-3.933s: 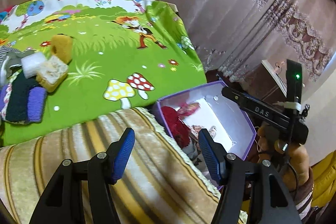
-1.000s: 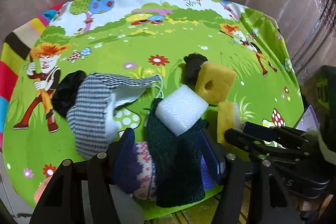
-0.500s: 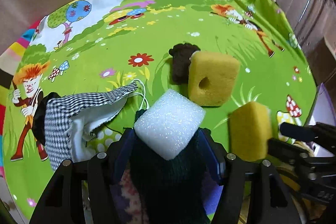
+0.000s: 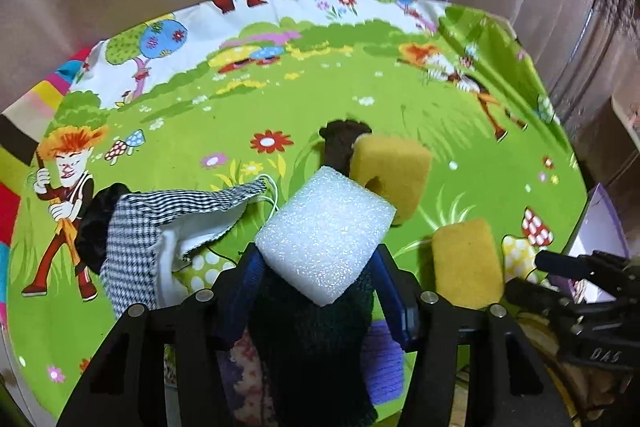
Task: Organize soft objects
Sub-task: 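Grasp the white foam block with the left tool while the right grasps the yellow sponge, then carry the foam block and yellow sponge into the white box and open both tools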
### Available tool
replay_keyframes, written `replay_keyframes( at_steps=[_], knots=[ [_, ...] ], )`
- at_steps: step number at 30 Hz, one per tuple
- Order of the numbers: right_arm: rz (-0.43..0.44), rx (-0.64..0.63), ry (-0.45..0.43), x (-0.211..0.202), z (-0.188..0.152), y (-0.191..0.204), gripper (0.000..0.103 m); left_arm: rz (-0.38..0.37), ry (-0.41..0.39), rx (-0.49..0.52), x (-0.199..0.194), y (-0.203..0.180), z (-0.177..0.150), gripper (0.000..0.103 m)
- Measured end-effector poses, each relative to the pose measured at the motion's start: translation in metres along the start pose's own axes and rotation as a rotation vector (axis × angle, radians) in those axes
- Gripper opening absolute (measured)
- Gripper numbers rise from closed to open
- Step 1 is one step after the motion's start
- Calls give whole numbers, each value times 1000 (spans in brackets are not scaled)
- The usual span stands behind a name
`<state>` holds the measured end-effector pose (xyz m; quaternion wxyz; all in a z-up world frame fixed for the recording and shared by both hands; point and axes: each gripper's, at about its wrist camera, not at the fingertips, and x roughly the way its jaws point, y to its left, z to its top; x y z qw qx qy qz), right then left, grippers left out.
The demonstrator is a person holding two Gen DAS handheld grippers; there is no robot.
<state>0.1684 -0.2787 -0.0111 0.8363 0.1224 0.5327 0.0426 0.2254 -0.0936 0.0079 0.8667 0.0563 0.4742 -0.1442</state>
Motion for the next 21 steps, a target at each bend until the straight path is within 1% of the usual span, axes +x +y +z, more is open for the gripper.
replay_keyframes(
  at_steps=[1, 3, 5, 11, 16, 20, 21],
  knots=[
    [2, -13, -5, -2, 0, 4, 71, -1, -11, -12, -4, 1, -1, 56],
    [3, -31, -15, -5, 0, 9, 73, -11, -23, -34, -9, 2, -3, 56],
    [-14, -38, -24, -7, 0, 11, 75, -15, -36, -54, -13, 4, -5, 56],
    [-40, -56, 22, 11, 8, 20, 76, -34, -77, -137, -27, 9, -14, 56],
    [-66, -122, 26, 24, 18, 41, 78, -39, -93, -198, -33, 15, -25, 56],
    [-94, -134, 58, 40, 20, 45, 77, -44, -88, -224, -34, 16, -33, 56],
    [-105, -133, 64, 42, 20, 44, 69, -49, -85, -225, -34, 15, -35, 56]
  ],
)
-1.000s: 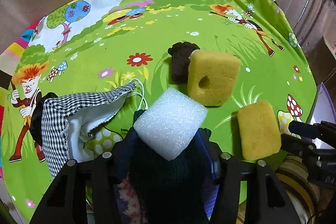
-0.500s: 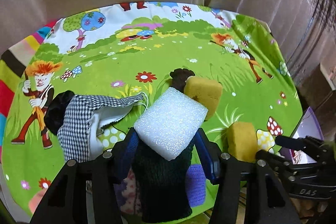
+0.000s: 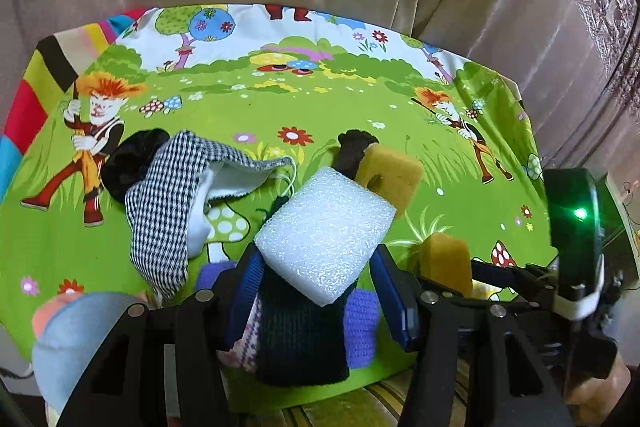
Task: Organize soft objects
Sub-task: 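Carry the foam block and yellow sponge into the white box and open both tools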
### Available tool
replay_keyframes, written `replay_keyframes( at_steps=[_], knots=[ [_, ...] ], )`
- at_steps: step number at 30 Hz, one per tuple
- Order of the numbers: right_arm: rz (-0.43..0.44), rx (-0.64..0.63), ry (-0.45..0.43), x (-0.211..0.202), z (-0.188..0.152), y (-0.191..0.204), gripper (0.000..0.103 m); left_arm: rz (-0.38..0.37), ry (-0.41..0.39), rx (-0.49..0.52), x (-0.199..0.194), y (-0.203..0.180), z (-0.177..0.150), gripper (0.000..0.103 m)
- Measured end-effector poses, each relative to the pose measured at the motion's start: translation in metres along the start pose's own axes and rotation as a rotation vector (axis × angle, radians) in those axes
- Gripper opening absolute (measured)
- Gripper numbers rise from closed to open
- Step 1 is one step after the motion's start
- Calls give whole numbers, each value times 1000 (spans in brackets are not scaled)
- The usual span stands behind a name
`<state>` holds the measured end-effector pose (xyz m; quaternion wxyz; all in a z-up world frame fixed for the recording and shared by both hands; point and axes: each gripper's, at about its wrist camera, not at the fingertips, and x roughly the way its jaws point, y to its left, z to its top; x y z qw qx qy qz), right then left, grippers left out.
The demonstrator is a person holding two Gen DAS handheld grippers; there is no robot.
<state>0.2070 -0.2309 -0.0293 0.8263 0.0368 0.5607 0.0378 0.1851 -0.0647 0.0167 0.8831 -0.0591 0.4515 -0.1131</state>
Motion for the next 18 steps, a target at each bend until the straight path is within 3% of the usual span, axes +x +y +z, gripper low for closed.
replay_keyframes(
  at_steps=[1, 4, 18],
  knots=[
    [0, -1, 4, 1, -1, 0, 60, -1, 1, 2, 0, -2, -1, 56],
    [-2, -12, -10, -3, -4, -1, 58, -7, -1, 14, -3, -7, -3, 56],
    [-43, 1, -170, -63, -40, -42, 57, -60, 3, 51, -16, -58, -18, 56]
  ],
)
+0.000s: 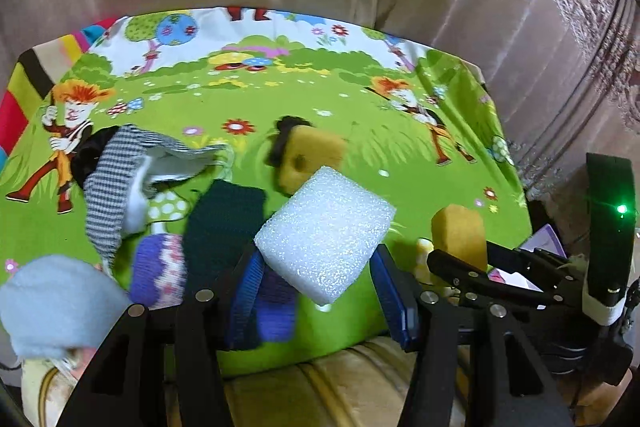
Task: Organize soft objects
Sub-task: 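Carry the foam block and yellow sponge into the white box and open both tools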
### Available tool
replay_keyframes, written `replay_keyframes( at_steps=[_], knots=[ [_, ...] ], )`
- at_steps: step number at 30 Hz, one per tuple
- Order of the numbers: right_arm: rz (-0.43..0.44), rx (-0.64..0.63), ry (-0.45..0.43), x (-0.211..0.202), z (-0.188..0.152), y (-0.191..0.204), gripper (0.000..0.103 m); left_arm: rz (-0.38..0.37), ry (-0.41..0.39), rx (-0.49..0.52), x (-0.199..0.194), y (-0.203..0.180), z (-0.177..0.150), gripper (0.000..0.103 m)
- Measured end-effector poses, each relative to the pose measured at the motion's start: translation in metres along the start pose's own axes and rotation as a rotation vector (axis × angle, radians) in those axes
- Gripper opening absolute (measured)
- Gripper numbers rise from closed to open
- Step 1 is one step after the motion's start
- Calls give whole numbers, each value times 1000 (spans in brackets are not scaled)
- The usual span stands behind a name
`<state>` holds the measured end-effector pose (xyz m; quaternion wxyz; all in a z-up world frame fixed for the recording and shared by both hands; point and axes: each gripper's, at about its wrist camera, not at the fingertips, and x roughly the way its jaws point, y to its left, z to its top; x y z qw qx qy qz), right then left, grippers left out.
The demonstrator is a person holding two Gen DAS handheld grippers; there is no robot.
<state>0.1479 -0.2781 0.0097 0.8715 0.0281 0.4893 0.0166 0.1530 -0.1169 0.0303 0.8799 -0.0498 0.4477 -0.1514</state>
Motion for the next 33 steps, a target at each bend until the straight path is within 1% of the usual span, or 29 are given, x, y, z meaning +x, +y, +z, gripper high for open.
replay_keyframes(
  at_steps=[3, 8, 17, 27, 33],
  knots=[
    [-18, 14, -14, -6, -5, -11, 57, -22, 10, 27, 2, -20, -3, 56],
    [-47, 50, -36, -22, -17, -43, 57, -63, 31, 71, 6, -52, -8, 56],
    [-112, 147, -76, -50, -44, -116, 57, -138, 93, 142, 16, -114, -24, 56],
    [-203, 263, -141, -92, -76, -198, 57, -260, 165, 213, 24, -183, -47, 56],
    [-256, 319, -170, -109, -85, -231, 59, -355, 223, 285, 23, -221, -67, 57]
  ],
)
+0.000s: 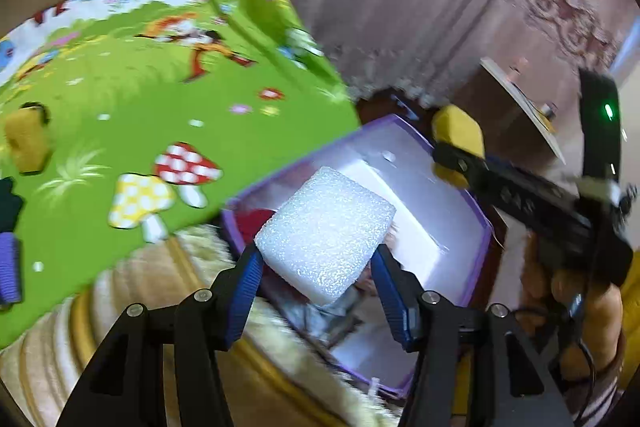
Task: Organize soft objects
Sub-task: 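Carry the foam block and yellow sponge into the white box and open both tools, then move both tools back over the remaining soft items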
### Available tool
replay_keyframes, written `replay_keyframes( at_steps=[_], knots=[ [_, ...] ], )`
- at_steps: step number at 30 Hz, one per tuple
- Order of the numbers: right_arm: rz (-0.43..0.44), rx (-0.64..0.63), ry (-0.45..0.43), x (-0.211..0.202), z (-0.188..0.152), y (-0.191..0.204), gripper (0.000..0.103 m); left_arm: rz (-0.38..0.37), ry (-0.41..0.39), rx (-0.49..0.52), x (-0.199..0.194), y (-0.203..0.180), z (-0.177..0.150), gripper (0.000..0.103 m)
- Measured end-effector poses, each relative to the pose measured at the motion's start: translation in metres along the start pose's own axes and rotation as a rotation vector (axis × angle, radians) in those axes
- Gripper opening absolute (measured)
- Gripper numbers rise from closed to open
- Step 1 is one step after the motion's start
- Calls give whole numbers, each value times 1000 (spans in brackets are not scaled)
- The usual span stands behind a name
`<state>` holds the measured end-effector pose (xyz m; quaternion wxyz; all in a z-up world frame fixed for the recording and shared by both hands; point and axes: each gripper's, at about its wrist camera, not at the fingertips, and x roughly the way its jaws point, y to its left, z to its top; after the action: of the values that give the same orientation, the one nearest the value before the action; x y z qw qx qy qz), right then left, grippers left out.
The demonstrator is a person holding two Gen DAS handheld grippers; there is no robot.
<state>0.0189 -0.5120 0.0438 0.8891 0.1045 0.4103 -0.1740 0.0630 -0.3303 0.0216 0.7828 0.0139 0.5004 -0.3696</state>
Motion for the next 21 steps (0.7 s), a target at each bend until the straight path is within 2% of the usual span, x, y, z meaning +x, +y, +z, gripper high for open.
replay_keyframes(
  at_steps=[2, 4, 5, 8, 12, 21],
  knots=[
    [-6, 14, -4, -1, 2, -7, 63, -26, 21, 22, 4, -10, -2, 63],
    [-13, 30, -11, -2, 3, -15, 72, -38, 32, 39, 7, -19, -5, 79],
    [-14, 37, -16, -3, 3, -17, 75, -41, 32, 46, 7, -22, -6, 81],
    [-11, 51, -28, -7, 3, -21, 78, -46, 29, 55, 6, -26, -7, 81],
    [4, 46, -33, -8, 2, -18, 78, -38, 7, 5, 1, -14, -7, 81],
    [57, -27, -48, -17, 3, 12, 78, 43, -99, -81, -32, 26, -5, 81]
  ],
)
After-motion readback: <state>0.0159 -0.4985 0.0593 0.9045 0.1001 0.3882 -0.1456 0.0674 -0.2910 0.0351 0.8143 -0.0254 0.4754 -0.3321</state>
